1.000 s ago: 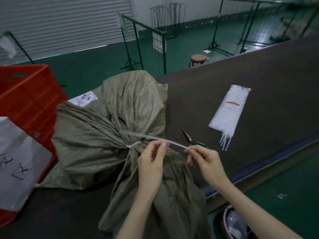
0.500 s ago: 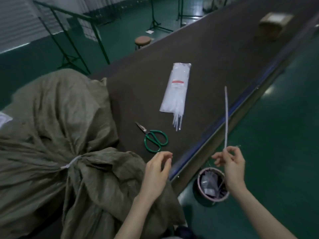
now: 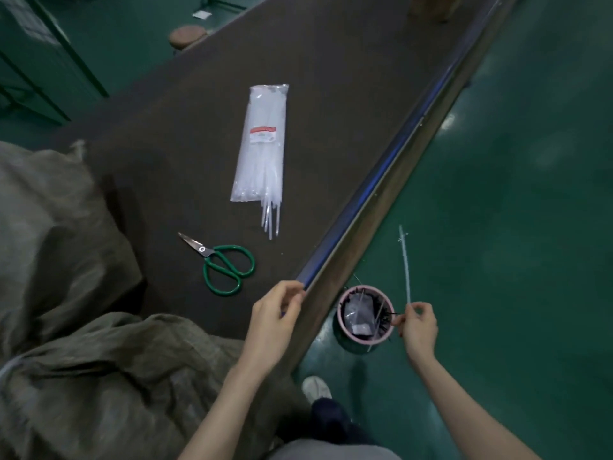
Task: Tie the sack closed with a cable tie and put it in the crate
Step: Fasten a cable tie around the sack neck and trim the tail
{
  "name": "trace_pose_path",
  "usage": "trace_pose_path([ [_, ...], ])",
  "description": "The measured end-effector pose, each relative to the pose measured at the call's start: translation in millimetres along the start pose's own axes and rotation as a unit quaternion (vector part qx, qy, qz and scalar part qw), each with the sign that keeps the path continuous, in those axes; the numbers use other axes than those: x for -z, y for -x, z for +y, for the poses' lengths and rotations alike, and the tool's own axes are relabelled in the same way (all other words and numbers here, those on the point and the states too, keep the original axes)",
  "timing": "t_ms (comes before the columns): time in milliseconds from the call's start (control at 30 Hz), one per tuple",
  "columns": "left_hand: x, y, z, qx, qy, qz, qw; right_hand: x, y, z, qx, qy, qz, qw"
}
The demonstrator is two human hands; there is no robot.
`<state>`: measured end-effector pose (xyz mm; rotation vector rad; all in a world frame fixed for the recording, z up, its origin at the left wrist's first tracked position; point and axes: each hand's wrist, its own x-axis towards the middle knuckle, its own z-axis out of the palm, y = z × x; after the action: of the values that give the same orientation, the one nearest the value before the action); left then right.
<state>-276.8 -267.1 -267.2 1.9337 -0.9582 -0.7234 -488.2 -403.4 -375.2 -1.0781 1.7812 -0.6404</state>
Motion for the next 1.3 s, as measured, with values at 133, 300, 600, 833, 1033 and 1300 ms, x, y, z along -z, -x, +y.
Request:
trace_pose_path([
  [133, -4, -8, 4, 0.011, -0.002, -0.001, 1.0, -3, -23, 27, -0.063, 0.102, 0.021, 0.993],
  [300, -7, -14, 8, 0.011, -0.014, -0.008, 1.0, -6, -40, 26, -0.089, 0.206, -0.008, 0.974],
  [600, 4, -9, 1, 0.022, -0.03, 0.014, 0.999, -15, -44, 18, -0.045, 0.317, -0.121, 0.94],
  [833, 13, -1, 4, 0.013, -0.02, 0.022, 0.999, -29, -24, 1, 0.03, 0.256, -0.152, 0.954],
  [1033, 38, 12, 8, -0.003, 0.006, 0.075, 0.997, -46, 20, -43, 0.137, 0.133, -0.184, 0.964],
  [1300, 93, 44, 24, -0.05, 0.01, 0.197, 0.979, -71, 119, -117, 0.31, 0.026, -0.294, 0.904],
])
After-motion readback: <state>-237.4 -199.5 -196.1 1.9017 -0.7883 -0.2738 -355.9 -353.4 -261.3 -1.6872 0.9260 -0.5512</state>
